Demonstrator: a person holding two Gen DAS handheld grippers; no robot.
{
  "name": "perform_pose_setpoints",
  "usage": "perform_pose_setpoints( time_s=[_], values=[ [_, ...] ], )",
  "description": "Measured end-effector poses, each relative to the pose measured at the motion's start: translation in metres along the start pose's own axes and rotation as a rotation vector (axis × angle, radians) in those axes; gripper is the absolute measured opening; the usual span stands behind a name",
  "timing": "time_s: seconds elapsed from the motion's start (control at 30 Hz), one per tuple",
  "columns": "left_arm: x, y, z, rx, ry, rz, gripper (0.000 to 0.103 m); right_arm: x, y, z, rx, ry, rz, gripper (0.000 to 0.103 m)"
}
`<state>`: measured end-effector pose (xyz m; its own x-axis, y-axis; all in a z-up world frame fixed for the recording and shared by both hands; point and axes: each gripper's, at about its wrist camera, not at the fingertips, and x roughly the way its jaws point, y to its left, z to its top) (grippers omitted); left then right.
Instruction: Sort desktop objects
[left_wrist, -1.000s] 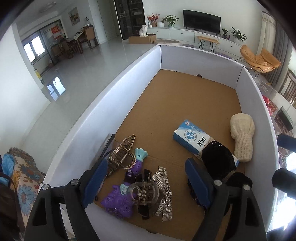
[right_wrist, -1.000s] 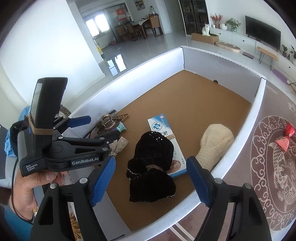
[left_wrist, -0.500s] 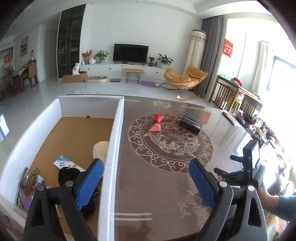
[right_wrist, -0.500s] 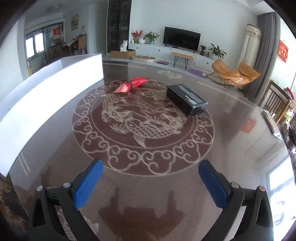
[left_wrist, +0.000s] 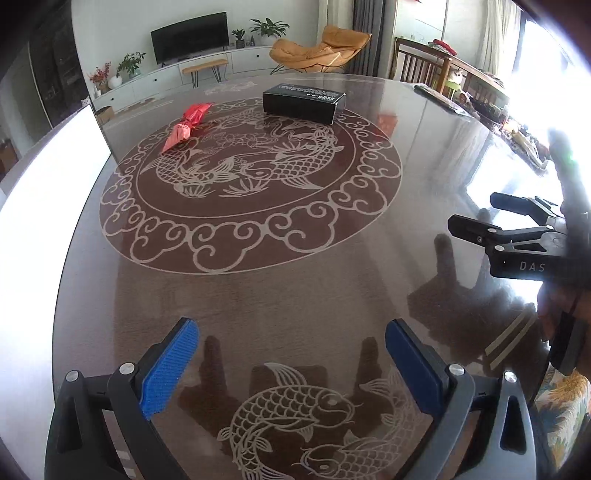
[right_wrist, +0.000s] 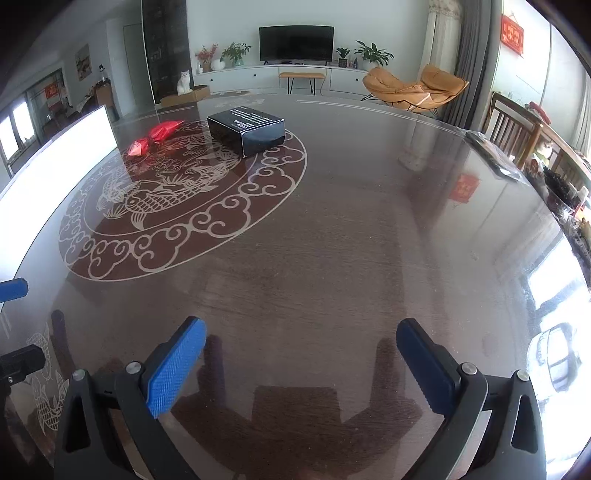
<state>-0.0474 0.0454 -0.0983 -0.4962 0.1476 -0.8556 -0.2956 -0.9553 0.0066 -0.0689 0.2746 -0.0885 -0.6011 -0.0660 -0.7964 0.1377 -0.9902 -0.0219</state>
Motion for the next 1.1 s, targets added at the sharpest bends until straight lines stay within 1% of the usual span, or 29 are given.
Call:
perform_pose_setpoints(
  time_s=[0.07,0.23,0.37,0.47,0.57,0.73,0.87,0.97,1.0,1.03,1.07,1.1],
  values=[
    [0.011,0.004,0.005,-0.011,0.021,0.007,0.103,0.002,0.002,0.001,-0.007,0.009,0.007,0.103],
    [0.022,0.019,0.02,-0.015,0.012,0.011,0.103,0.009,0.001,0.001,0.019,0.025,0.018,0.103],
    [0.033,0.036,0.039,-0.014,-0.009,0.011,0.103,0.01,0.004,0.0,0.01,0.029,0.007,0.103],
    [0.046,0.058,0.059,-0.031,-0.041,0.022,0.103,0.01,0.004,0.0,0.011,0.028,0.008,0.103],
    [0.062,0.08,0.087,-0.057,-0.045,0.038,0.103,0.01,0.004,0.0,0.011,0.029,0.008,0.103],
    [0.098,0.113,0.146,-0.085,-0.043,0.058,0.103,0.01,0.004,0.0,0.011,0.029,0.008,0.103],
    [0.126,0.137,0.191,-0.178,-0.03,0.114,0.103,0.01,0.004,0.0,0.011,0.029,0.008,0.103],
    [0.138,0.144,0.212,-0.213,-0.032,0.137,0.103,0.01,0.004,0.0,0.011,0.029,0.008,0.103],
    [0.14,0.144,0.215,-0.214,-0.037,0.139,0.099,0.01,0.004,0.0,0.011,0.029,0.008,0.103],
    [0.139,0.143,0.217,-0.212,-0.058,0.14,0.089,0.01,0.004,0.0,0.011,0.029,0.008,0.103],
    [0.136,0.142,0.218,-0.21,-0.083,0.14,0.063,0.01,0.004,0.0,0.011,0.029,0.008,0.103],
    [0.134,0.141,0.217,-0.209,-0.093,0.138,0.044,0.01,0.004,0.0,0.011,0.029,0.008,0.103]
  ],
)
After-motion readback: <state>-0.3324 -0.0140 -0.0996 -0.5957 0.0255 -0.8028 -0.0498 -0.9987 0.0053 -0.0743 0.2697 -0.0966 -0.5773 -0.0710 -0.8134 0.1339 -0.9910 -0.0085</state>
